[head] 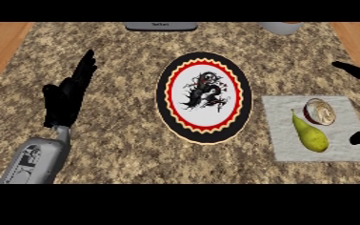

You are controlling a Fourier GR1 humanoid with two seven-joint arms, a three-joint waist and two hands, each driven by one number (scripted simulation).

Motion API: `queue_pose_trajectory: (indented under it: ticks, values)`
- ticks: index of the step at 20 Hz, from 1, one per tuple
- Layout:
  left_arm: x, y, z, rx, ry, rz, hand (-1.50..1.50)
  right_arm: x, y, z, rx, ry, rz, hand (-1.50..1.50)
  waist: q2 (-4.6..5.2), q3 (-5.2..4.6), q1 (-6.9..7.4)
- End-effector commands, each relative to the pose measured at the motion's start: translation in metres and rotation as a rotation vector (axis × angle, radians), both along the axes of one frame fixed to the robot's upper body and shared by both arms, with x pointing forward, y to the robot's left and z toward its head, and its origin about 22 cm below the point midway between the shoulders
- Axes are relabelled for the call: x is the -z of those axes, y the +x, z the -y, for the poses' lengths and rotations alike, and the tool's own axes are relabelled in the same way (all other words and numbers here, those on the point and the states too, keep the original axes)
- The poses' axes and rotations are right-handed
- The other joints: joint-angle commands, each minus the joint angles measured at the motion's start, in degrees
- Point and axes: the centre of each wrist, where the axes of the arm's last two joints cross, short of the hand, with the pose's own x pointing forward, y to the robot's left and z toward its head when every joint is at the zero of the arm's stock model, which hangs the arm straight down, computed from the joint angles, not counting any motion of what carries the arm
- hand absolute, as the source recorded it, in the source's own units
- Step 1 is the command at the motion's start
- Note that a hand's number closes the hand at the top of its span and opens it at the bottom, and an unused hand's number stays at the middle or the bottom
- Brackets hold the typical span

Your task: Pick the cupcake from the placemat and place it in the plate

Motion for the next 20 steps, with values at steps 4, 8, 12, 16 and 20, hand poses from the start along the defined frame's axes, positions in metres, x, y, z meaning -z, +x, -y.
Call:
queue_pose_trajectory:
  ticks: [4, 8, 12, 16, 20]
  values:
    - [0.003, -0.005, -0.01, -0.006, -0.005, 0.001, 0.0, 0.028, 0.007, 0.003, -0.011, -0.082, -0.099, -1.5, 0.01, 0.01, -0.02]
    - [0.005, -0.014, 0.02, 0.005, -0.011, -0.005, 0.0, 0.05, 0.012, -0.011, -0.006, -0.09, -0.145, -1.5, -0.05, 0.02, 0.0]
    - [0.014, 0.007, 0.017, -0.007, -0.011, -0.01, 0.0, 0.061, 0.027, 0.008, -0.001, -0.11, -0.156, -1.5, 0.13, 0.03, 0.03]
    - [0.005, -0.011, 0.006, 0.002, -0.001, -0.01, 0.0, 0.081, 0.032, -0.004, -0.017, -0.126, -0.179, -1.5, 0.0, 0.03, 0.16]
    - [0.016, 0.0, -0.019, -0.008, 0.01, 0.01, 0.0, 0.092, 0.029, 0.005, -0.007, -0.13, -0.196, -1.5, 0.05, 0.01, -0.08]
